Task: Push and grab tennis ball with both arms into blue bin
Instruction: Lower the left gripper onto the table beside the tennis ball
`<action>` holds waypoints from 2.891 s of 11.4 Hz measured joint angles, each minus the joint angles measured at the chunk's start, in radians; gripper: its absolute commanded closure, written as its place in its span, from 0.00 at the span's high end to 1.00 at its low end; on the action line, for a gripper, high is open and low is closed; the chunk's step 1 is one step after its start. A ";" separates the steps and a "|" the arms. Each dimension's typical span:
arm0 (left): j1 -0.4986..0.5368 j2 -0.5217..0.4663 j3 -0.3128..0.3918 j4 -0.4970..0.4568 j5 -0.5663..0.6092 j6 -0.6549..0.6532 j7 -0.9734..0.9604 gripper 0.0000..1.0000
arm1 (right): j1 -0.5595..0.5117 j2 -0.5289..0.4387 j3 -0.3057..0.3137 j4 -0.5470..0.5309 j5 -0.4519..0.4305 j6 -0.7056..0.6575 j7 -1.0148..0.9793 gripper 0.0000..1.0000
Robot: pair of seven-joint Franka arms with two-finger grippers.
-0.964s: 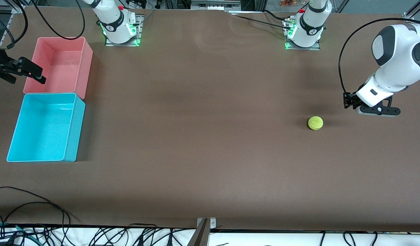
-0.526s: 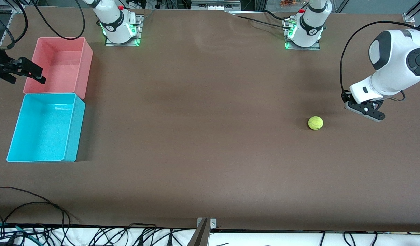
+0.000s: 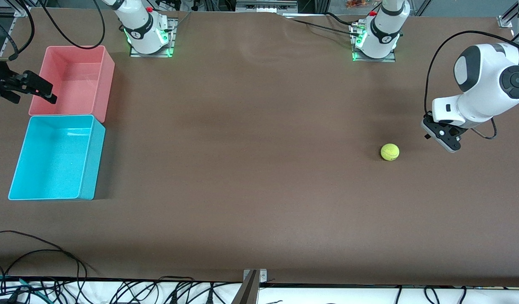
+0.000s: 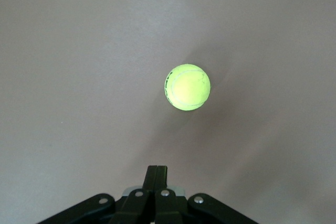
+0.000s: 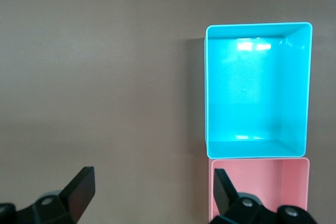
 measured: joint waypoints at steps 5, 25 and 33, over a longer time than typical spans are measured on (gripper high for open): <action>0.013 0.039 0.000 -0.017 0.000 0.114 0.250 0.00 | 0.000 0.000 0.000 0.000 0.000 0.000 0.000 1.00; 0.067 0.259 -0.034 -0.074 -0.015 0.296 0.521 0.00 | -0.001 0.000 -0.004 0.000 0.000 -0.022 0.000 1.00; 0.068 0.312 -0.034 -0.065 -0.017 0.325 0.521 0.00 | -0.001 0.000 -0.004 0.000 0.000 -0.026 0.000 1.00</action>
